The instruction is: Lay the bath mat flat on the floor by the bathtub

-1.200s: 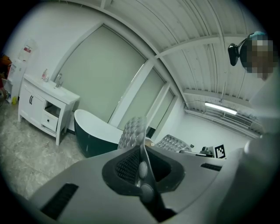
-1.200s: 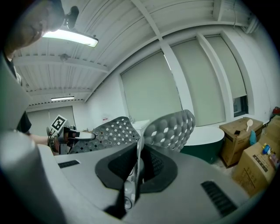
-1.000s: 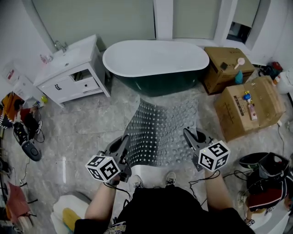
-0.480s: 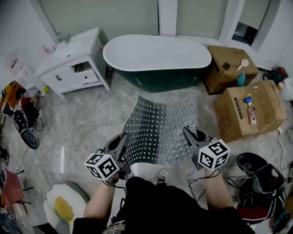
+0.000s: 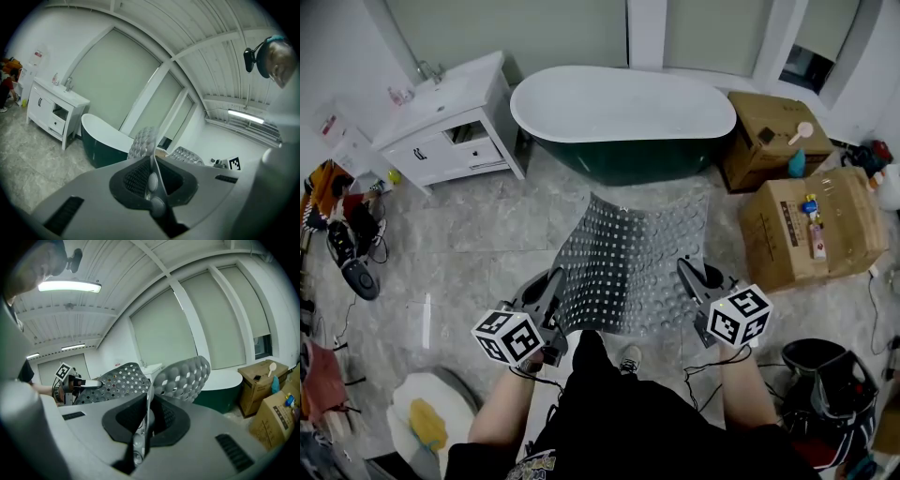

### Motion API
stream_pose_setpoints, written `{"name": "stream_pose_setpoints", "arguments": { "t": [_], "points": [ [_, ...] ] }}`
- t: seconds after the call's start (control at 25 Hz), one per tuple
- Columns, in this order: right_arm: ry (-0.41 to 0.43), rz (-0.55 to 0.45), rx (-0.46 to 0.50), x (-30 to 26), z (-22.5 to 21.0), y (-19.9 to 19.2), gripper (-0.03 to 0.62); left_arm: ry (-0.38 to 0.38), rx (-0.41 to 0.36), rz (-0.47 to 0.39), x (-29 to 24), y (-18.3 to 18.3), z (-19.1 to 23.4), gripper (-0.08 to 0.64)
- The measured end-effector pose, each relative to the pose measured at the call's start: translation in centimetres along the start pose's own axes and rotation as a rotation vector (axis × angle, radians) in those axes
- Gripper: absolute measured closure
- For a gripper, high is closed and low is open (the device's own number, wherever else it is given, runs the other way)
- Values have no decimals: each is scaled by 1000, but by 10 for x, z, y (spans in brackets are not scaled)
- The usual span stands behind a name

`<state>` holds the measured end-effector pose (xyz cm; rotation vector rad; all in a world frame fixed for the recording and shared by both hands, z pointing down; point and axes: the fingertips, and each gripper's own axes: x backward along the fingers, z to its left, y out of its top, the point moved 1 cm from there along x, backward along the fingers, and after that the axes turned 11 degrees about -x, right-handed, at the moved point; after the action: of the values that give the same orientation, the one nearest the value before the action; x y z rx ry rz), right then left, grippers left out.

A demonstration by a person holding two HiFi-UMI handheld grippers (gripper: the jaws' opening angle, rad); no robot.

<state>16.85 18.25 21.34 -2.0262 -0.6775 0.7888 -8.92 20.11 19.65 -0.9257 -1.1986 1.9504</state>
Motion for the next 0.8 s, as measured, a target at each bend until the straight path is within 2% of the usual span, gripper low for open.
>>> {"name": "stream_pose_setpoints", "arguments": {
  "t": [0.2,0.36,0.52,0.68,0.8],
  "points": [
    [-13,8,0,-23,-10,8,561,-9,11,5,-20,4,20,529],
    [-26,16,-2,-47,-36,19,561,-17,25,4,-57,7,38,529],
    [-49,22,-9,-82,-39,34,561,-32,34,7,-74,23,70,529],
    [-58,29,-22,-114,-66,52,561,-33,32,8,-113,35,91,529],
    [-66,36,-26,-145,-70,62,561,-35,40,2,-128,47,119,529]
  ]
}}
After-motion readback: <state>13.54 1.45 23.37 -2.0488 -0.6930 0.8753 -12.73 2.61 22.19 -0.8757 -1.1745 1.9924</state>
